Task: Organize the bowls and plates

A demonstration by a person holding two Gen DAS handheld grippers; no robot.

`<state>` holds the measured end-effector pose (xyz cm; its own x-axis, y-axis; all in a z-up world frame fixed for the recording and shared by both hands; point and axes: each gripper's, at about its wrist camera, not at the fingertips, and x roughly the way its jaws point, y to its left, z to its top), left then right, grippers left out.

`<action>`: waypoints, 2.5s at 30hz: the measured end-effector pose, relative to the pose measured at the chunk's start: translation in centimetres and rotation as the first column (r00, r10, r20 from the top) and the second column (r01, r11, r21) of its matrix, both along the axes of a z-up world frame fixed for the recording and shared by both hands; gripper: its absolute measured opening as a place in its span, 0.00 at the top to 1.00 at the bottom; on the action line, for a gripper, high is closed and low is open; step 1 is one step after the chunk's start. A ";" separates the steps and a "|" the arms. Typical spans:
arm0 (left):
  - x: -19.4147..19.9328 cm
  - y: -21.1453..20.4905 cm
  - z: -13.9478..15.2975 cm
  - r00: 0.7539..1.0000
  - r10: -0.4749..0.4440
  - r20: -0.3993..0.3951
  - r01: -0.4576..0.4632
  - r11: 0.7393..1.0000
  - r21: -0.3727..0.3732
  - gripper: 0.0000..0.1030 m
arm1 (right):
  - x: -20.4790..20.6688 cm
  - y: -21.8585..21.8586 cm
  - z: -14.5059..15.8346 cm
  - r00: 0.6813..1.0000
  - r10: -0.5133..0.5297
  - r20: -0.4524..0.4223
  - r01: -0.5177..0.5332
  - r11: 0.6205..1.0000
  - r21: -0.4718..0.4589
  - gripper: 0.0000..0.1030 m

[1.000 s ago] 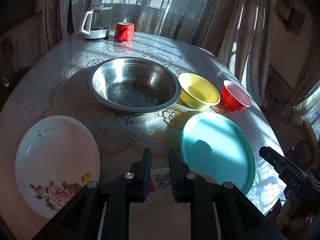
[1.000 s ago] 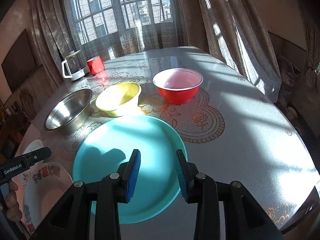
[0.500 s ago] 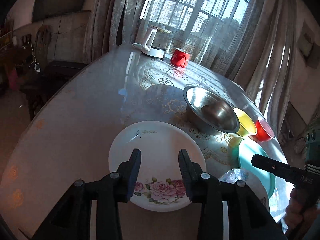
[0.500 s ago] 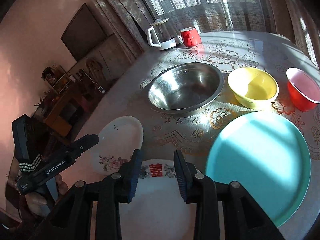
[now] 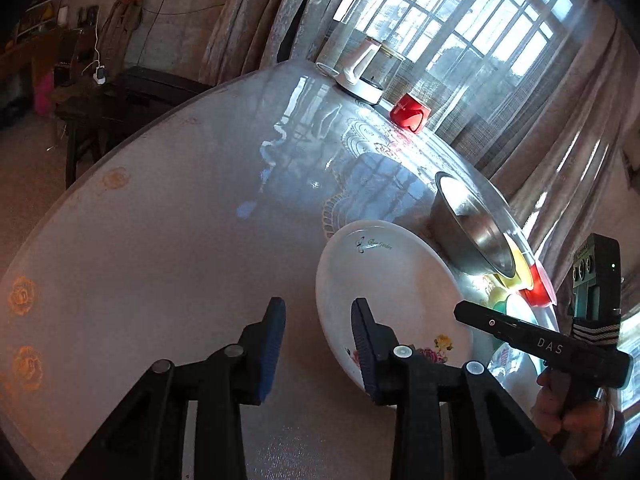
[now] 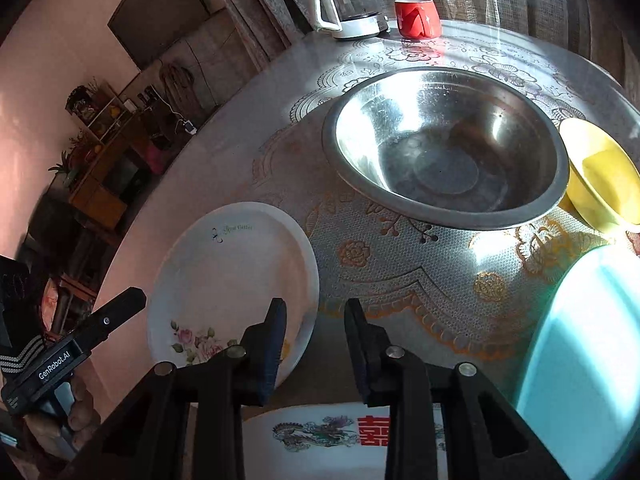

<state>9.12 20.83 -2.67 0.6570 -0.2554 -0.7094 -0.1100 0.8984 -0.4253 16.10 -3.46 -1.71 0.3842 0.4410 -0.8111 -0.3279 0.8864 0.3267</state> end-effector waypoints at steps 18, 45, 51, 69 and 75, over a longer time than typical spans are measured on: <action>0.5 -2.8 0.9 1.000 -0.026 0.006 0.025 0.996 0.083 0.84 | 0.0 1.4 0.8 0.999 0.033 0.043 -0.033 0.999 -0.005 0.84; 1.2 -20.5 5.9 0.922 -0.384 0.039 0.372 0.911 0.181 0.84 | -7.4 -17.5 4.6 0.937 -0.337 0.096 0.315 0.930 0.193 0.84; 2.3 -24.8 5.5 0.894 -0.447 0.000 0.438 0.877 0.199 0.83 | -8.5 -21.4 3.8 0.903 -0.419 0.095 0.393 0.896 0.207 0.84; 6.2 -32.4 1.6 0.828 -0.543 -0.140 0.558 0.773 0.300 0.83 | -8.0 -26.5 -0.7 0.837 -0.545 0.054 0.536 0.835 0.125 0.82; 6.5 -32.8 0.9 0.822 -0.546 -0.162 0.568 0.765 0.305 0.83 | -7.9 -26.5 -1.4 0.833 -0.550 0.053 0.544 0.833 0.100 0.82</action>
<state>15.59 -11.99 -1.78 0.4257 -0.3109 -0.8498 0.4377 0.8927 -0.1073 8.21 -29.96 -3.11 0.6404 0.2008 -0.7414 0.1763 0.9011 0.3963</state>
